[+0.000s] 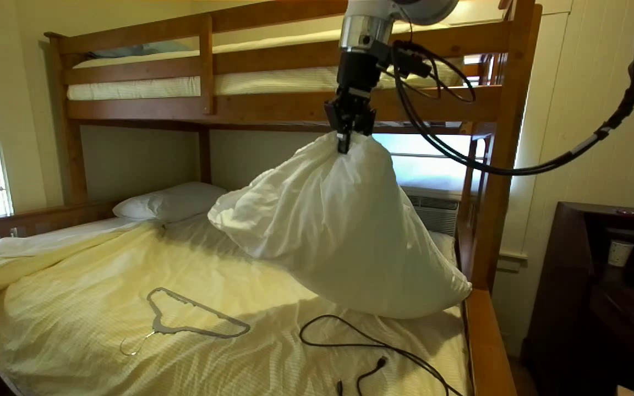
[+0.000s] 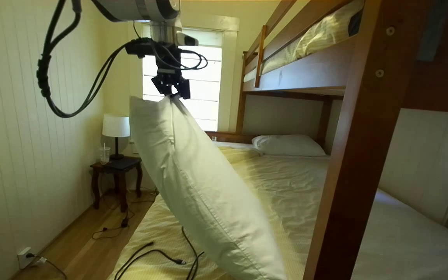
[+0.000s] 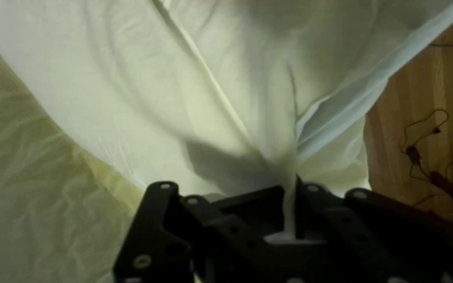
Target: Flip the pillow and fluff it
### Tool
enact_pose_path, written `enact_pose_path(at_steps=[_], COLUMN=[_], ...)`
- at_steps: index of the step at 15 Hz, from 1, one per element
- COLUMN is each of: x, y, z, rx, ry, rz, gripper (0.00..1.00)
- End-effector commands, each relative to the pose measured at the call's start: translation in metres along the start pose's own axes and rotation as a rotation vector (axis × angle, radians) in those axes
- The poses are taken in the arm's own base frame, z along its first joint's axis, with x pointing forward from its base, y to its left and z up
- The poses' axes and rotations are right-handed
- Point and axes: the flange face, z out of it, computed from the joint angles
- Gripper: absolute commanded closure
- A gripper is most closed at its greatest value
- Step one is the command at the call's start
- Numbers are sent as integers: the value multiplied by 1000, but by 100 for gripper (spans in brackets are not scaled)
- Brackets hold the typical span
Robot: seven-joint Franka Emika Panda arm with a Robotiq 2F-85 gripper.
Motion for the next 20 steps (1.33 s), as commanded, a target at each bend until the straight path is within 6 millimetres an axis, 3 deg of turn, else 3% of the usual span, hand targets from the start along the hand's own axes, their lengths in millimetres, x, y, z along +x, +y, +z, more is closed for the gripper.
enact_pose_path(at_steps=[1, 2, 3, 6, 9, 11, 16, 20], x=[5, 6, 5, 6, 6, 10, 22, 17], y=[-2, 2, 0, 3, 1, -19, -85, -81], z=[-84, -100, -49, -77, -76, -66, -97, -127], rx=[36, 45, 16, 25, 25, 18, 9, 89], ry=[94, 109, 55, 82, 80, 93, 186, 189], rz=[33, 51, 20, 32, 32, -2, -115, -17], gripper=[100, 100, 100, 100, 100, 100, 100, 100])
